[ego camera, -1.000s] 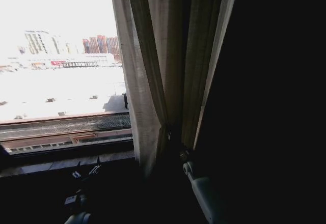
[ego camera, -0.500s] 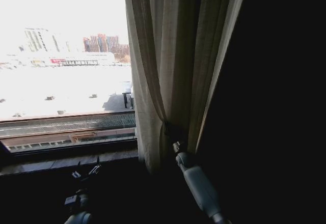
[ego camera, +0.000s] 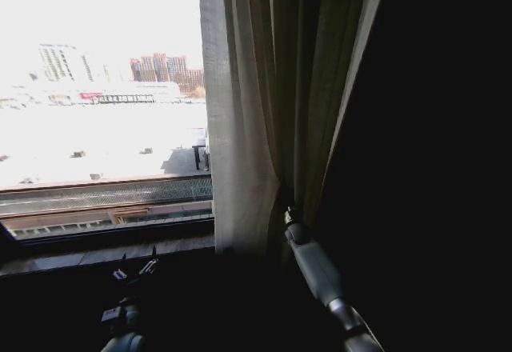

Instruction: Open the curtains by pulling them apart, changing their state from closed to fully open.

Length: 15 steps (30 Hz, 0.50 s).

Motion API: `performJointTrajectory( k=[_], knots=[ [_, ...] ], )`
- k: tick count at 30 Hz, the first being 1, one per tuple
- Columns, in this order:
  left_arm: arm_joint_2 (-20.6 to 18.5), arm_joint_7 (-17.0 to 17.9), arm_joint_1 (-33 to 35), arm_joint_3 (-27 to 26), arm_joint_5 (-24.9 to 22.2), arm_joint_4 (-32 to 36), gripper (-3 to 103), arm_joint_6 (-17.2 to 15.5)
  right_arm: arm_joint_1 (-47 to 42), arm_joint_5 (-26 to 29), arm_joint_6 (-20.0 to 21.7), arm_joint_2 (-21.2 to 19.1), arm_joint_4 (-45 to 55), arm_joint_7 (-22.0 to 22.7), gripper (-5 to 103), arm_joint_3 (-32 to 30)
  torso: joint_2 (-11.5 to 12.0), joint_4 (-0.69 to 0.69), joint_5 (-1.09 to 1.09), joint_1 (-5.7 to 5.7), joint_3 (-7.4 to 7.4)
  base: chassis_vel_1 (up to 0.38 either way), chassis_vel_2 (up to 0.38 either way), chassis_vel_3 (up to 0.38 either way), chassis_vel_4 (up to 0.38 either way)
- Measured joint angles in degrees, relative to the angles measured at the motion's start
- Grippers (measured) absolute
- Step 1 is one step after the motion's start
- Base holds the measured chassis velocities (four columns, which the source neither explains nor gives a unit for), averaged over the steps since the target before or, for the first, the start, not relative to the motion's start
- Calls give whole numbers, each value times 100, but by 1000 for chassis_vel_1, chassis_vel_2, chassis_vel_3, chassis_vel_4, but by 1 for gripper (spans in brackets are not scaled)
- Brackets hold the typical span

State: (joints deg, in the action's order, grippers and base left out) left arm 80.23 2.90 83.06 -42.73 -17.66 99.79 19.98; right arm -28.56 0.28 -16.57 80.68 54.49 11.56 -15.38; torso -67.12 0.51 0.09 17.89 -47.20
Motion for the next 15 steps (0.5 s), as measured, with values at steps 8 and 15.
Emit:
performJointTrajectory(
  k=[8,15],
  knots=[
    [0,0,0,0,0,0,100,0,154,-167,257,-218,-117,626,0,-180,0,0,0,0,0,0,0,0,0],
    [0,0,0,0,0,0,100,0,165,-448,436,-334,-90,932,0,-318,0,-1,-1,0,0,0,0,0,0]
  ],
)
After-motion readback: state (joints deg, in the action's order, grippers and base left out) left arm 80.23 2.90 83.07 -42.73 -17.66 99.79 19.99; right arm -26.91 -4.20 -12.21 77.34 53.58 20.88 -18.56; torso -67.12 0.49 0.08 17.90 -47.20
